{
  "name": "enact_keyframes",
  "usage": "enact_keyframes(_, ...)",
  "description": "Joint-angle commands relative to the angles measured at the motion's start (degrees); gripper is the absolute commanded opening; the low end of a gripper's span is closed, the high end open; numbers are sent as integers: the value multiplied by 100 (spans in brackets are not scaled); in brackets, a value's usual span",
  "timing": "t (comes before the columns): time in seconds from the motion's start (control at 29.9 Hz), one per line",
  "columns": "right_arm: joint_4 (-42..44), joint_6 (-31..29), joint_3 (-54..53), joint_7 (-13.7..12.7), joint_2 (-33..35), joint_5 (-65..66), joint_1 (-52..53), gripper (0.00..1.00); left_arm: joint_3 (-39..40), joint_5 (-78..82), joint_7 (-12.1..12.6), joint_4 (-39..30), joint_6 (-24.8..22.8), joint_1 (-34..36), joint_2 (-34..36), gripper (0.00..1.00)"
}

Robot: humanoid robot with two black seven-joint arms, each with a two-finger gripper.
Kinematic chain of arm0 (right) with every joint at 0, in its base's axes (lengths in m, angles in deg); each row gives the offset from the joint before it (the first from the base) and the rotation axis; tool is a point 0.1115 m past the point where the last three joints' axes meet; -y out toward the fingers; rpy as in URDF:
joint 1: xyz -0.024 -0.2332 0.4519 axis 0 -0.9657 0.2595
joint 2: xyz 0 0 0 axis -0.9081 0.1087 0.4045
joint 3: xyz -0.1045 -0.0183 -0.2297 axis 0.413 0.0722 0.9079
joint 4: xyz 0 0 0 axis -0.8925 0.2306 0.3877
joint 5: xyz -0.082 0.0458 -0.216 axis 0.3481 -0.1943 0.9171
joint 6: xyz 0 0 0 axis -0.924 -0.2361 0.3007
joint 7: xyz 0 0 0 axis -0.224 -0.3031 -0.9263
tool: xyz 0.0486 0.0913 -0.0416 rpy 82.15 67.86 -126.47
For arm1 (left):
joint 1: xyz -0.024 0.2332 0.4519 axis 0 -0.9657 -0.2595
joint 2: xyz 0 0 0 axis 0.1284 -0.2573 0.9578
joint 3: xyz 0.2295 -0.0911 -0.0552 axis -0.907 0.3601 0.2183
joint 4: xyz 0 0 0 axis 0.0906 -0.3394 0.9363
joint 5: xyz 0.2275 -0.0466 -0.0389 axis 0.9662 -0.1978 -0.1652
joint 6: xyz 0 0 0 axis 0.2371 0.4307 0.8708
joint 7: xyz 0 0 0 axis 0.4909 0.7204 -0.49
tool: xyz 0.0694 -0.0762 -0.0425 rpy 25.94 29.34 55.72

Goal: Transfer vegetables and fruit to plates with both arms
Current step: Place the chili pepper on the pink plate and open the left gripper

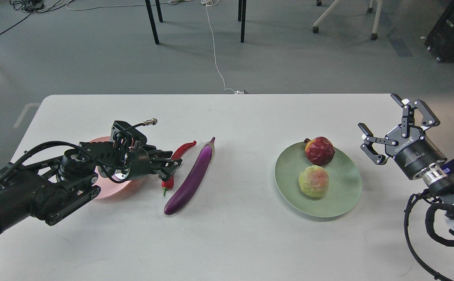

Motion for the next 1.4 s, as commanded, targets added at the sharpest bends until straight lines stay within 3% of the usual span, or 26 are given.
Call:
enact_keyframes(0.0, 1, 8, 8, -1, 0, 0, -1, 98, 9, -23, 151, -1, 8, -1, 1, 12)
enact_keyframes(0.23, -43, 9, -1, -1, 0, 0, -1, 98, 88, -145, 160, -79, 386, 42, 176, 12)
enact_keyframes(0.47, -34, 9, 8, -1, -53, 9, -1, 98, 27, -927, 160, -483, 360, 377, 1247, 12)
enact_keyframes(0.63, -34, 9, 26, -1, -62, 18, 8, 98, -70, -972, 46, -730, 334, 114, 2241, 14)
enact_keyframes(0.73, -34, 9, 26, -1, -62, 18, 26, 98, -88, -1094, -244, -756, 360, -194, 2541, 16)
enact_keyframes(0.84, -34, 9, 26, -1, -62, 18, 26, 98, -88, -1288, -271, -748, 378, -378, 2611, 20)
enact_keyframes(1.04, -34, 9, 26, -1, -62, 18, 17, 98, -79, -1666, -218, -669, 483, -493, 2533, 45)
enact_keyframes(1.14, -34, 9, 26, -1, -62, 18, 17, 98, -44, -1675, -209, -669, 536, -476, 2462, 82)
enact_keyframes(1.3, -34, 8, 17, -1, -62, 18, 17, 98, 0, -1657, -209, -774, 545, -406, 2524, 88)
enact_keyframes(1.37, -34, 0, 17, -1, -62, 18, 17, 98, 35, -1666, -192, -1123, 553, -318, 2524, 88)
